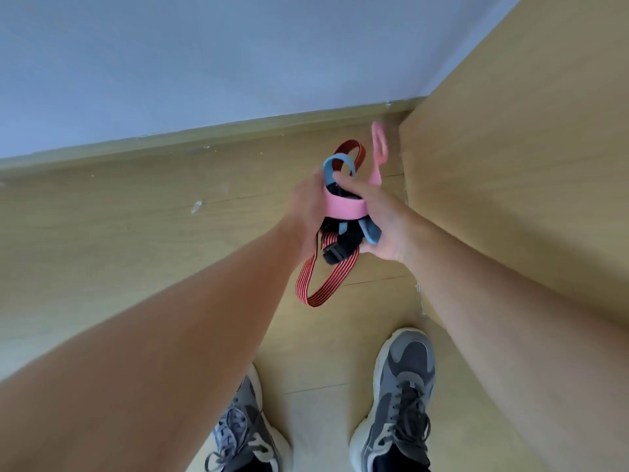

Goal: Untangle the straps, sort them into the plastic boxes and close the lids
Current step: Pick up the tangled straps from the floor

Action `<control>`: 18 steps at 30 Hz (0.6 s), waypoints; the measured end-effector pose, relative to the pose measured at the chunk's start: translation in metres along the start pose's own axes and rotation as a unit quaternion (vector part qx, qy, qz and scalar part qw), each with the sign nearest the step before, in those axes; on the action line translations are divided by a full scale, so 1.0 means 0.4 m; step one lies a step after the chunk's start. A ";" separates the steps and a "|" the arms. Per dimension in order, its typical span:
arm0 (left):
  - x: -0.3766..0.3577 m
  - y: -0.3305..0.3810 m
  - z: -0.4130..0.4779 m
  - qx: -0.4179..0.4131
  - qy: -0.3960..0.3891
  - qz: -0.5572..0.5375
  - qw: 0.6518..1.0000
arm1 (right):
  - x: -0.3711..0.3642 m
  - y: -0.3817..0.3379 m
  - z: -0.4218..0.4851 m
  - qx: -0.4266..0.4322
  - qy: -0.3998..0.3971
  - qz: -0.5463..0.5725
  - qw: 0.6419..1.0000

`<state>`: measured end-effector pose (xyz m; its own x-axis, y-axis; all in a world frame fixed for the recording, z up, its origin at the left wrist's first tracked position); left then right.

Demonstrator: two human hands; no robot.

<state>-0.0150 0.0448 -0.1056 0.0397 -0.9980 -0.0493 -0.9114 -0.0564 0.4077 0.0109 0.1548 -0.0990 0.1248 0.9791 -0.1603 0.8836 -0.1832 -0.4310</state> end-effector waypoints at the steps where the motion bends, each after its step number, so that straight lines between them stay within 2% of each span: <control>1: 0.002 -0.005 -0.029 0.008 -0.006 -0.009 1.000 | -0.008 0.003 -0.028 -0.004 -0.004 0.013 1.000; 5: 0.019 -0.004 -0.155 0.023 -0.013 -0.029 0.999 | -0.048 0.012 -0.149 -0.010 -0.026 0.055 0.998; 9: 0.034 0.023 -0.319 0.021 -0.033 0.000 0.999 | -0.085 0.000 -0.290 0.007 -0.012 0.074 0.997; 18: 0.027 0.182 -0.822 0.014 -0.114 0.053 0.992 | -0.198 -0.184 -0.759 0.060 0.006 0.001 0.998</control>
<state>0.0540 0.0204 0.2233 -0.1476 -0.9655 -0.2147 -0.9169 0.0521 0.3958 0.0731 0.1175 0.2150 0.1327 0.9796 -0.1510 0.8232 -0.1938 -0.5337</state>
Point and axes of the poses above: each hand's wrist, its own z-axis towards the middle knuckle, its own x-axis out of the back of the hand, y = z × x, the point moved 10 cm from there along z, towards the middle knuckle, and after that the axes turned 5 degrees about x, right-handed, at the moved point
